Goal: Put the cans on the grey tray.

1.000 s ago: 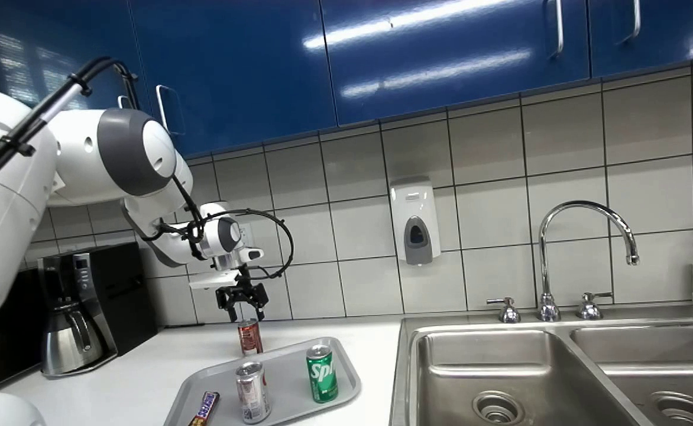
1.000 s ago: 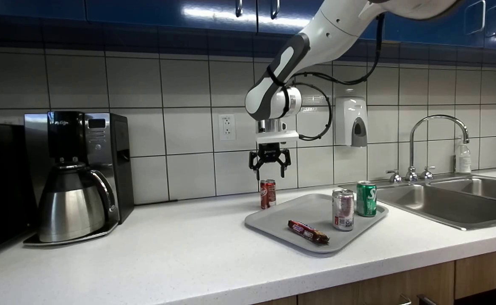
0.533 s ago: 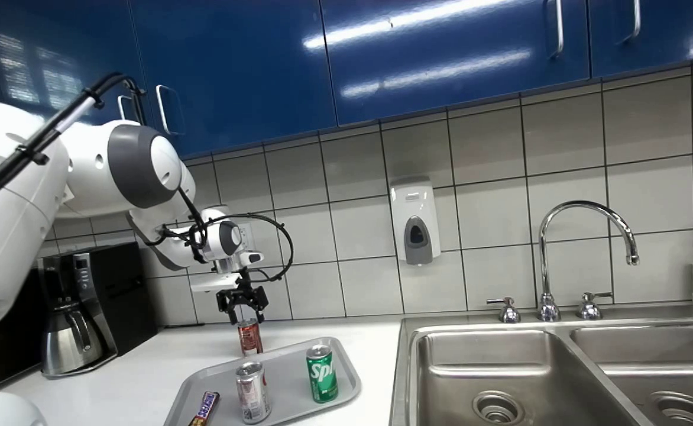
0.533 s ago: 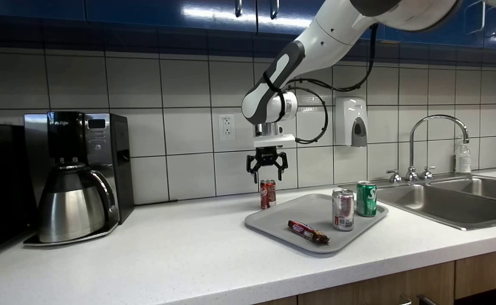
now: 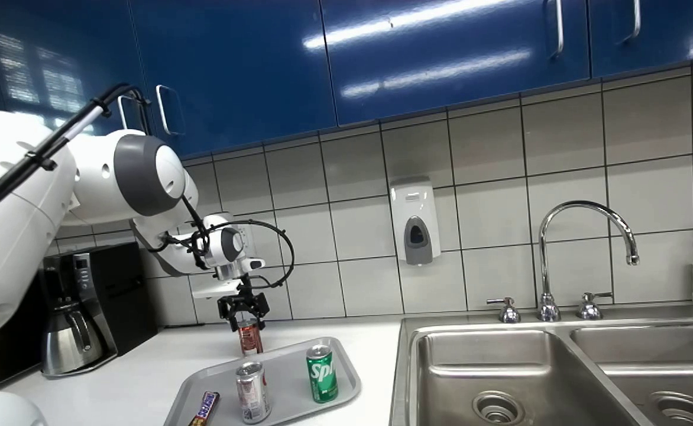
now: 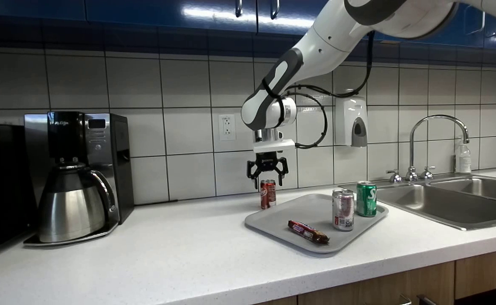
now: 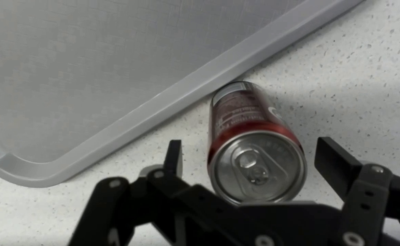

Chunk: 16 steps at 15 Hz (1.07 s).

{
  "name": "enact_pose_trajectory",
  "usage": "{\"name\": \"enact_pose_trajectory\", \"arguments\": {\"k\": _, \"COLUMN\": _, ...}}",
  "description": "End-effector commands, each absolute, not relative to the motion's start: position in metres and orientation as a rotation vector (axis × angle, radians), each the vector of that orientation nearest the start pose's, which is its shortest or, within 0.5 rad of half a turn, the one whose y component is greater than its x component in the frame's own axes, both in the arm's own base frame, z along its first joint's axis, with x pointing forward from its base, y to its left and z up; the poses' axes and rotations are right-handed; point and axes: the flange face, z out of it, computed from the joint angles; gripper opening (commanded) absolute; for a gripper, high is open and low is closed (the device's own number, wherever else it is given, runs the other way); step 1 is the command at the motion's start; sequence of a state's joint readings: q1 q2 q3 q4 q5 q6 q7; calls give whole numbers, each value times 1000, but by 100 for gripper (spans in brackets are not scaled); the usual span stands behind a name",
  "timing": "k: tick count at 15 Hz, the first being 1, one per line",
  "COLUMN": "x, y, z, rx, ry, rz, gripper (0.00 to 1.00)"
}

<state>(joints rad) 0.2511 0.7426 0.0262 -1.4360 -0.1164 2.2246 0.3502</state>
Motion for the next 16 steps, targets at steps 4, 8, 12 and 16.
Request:
{"name": "enact_pose_trajectory", "arguments": {"k": 4, "x": 708, "y": 191, "z": 249, "rx": -3211, "ry": 52, "rz": -64, "gripper": 100}}
{"name": "enact_pose_trajectory", "arguments": {"k": 8, "x": 708, "y": 191, "z": 244, "rx": -3212, "ry": 50, "rz": -53, "gripper": 100}}
{"name": "enact_pose_trajectory", "arguments": {"k": 12, "x": 709, "y": 191, "z": 244, "rx": -3209, "ry": 48, "rz": -53, "gripper": 100}}
{"name": "enact_pose_trajectory", "arguments": {"k": 16, "x": 709, "y": 191, "z": 244, "rx": -3206, "ry": 37, "rz": -60, "gripper": 65}}
